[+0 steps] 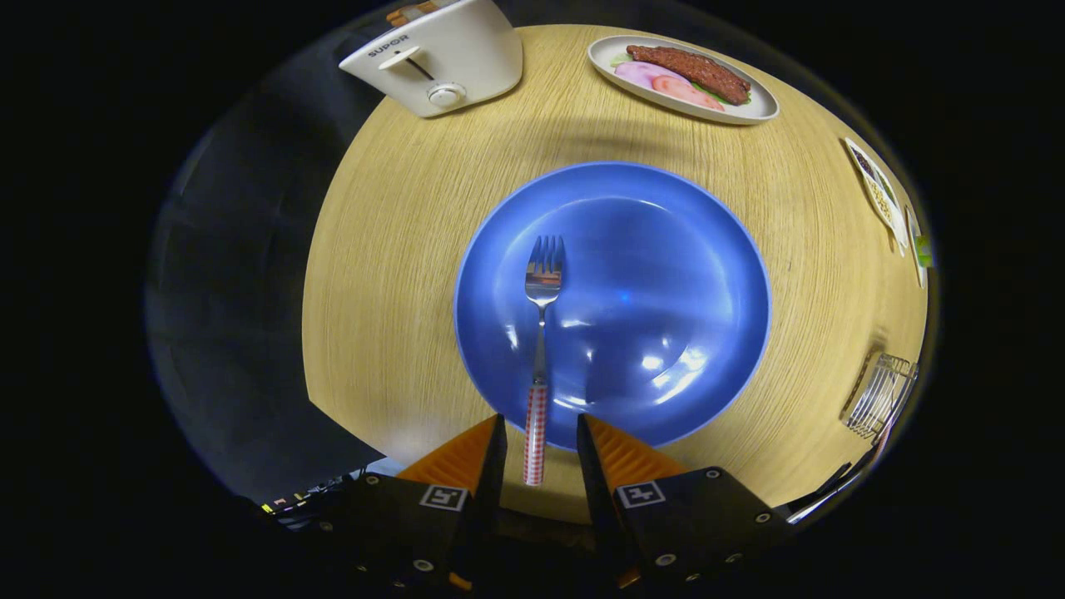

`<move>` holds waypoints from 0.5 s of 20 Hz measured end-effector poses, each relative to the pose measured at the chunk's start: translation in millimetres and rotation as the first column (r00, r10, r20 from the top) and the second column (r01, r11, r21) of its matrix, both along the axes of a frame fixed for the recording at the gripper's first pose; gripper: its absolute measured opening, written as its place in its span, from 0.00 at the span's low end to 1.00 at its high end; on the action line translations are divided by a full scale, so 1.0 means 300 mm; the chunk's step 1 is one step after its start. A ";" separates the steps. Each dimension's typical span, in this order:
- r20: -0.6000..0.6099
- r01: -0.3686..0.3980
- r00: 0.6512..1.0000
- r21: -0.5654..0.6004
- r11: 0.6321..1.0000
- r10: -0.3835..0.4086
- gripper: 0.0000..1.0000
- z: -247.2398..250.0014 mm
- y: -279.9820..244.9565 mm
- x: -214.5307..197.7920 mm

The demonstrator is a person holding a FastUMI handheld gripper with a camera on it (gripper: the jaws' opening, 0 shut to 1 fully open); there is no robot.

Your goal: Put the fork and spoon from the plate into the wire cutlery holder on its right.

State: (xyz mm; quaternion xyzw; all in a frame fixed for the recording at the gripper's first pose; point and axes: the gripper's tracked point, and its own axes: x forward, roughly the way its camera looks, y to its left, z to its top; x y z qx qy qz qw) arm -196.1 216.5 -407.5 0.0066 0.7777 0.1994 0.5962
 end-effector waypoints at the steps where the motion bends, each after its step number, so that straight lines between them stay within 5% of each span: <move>1: 0.007 -0.003 1.000 -0.013 1.000 0.003 0.48 -0.016 -0.003 0.005; 10: 0.016 -0.036 0.999 -0.061 0.997 0.037 0.26 -0.075 -0.012 -0.015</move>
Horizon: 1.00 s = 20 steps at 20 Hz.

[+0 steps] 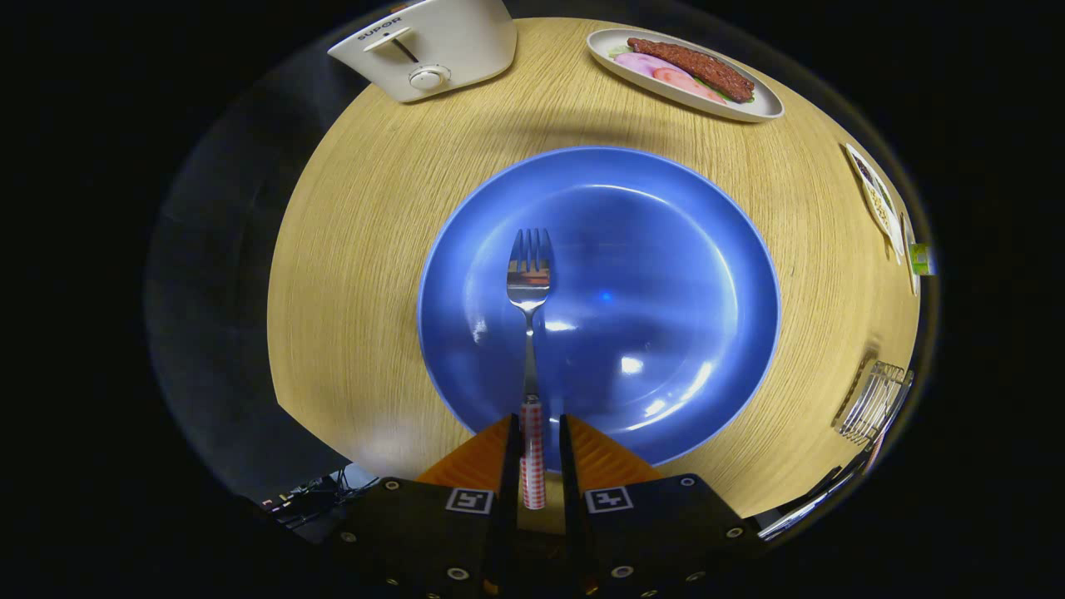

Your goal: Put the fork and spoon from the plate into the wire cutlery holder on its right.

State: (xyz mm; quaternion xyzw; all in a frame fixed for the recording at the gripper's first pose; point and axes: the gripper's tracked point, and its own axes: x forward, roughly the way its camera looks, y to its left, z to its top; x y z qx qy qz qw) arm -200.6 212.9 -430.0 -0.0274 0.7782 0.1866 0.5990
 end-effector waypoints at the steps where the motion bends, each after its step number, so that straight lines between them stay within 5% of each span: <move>1: -0.005 -0.003 1.000 -0.001 1.000 0.003 0.22 -0.004 0.000 -0.006; 12: 0.011 -0.009 1.000 0.060 0.998 0.008 0.07 0.073 -0.062 0.029; 20: 0.055 0.060 0.997 0.023 0.998 -0.061 0.07 0.299 -0.494 0.088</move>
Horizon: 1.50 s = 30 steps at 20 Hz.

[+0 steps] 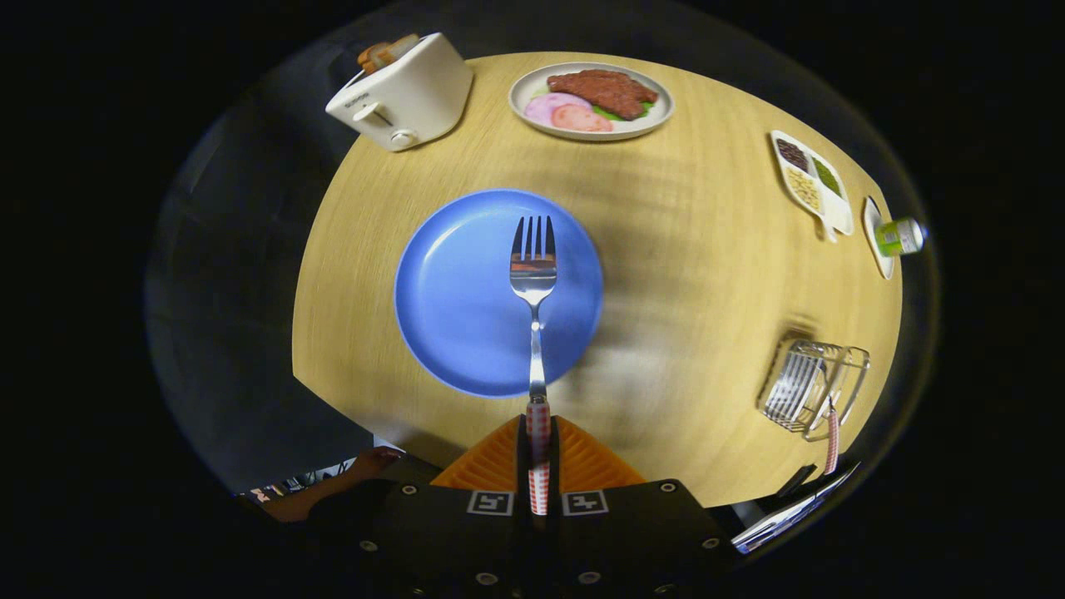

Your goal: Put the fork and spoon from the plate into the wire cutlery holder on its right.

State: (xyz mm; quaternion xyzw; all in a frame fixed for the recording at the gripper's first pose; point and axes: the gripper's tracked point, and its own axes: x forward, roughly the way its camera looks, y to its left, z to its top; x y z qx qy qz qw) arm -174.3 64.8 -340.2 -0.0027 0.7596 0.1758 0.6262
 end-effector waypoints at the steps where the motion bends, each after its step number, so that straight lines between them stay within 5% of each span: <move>1: 0.001 0.018 1.000 -0.020 1.000 -0.018 0.07 0.021 -0.070 0.002; 7: -0.019 0.144 0.989 -0.128 0.981 -0.148 0.07 0.100 -0.467 -0.029; 12: -0.099 0.165 0.978 -0.185 0.969 -0.185 0.07 0.102 -0.654 -0.099; 22: -0.303 0.016 0.950 -0.192 0.981 -0.074 0.07 0.015 -0.777 -0.123; 30: -0.470 -0.122 0.882 -0.156 0.980 0.035 0.07 -0.021 -0.785 -0.082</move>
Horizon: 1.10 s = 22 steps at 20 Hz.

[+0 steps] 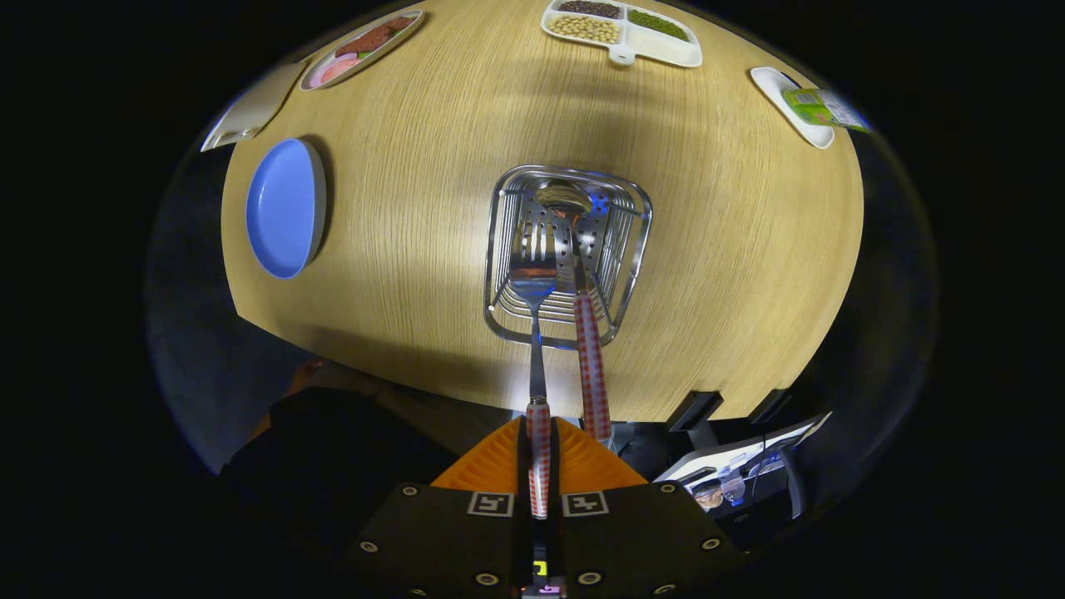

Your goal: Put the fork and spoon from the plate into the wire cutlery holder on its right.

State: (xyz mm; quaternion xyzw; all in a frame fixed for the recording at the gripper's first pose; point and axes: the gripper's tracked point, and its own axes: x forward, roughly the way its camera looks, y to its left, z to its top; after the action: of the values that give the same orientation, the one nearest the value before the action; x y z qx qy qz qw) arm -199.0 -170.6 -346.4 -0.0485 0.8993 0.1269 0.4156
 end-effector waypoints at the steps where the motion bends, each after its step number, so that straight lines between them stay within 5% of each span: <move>1: -0.021 -0.007 1.000 0.004 1.000 0.007 0.07 -0.001 0.002 0.010; 12: -0.123 -0.042 0.992 -0.030 0.999 0.038 0.10 -0.016 -0.003 0.049; 22: -0.055 0.027 0.998 -0.002 1.000 -0.027 0.16 0.003 0.039 0.102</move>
State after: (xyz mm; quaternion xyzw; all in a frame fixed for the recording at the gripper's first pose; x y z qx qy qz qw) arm -168.3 -158.9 -345.3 -0.0332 0.9111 0.1219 0.3925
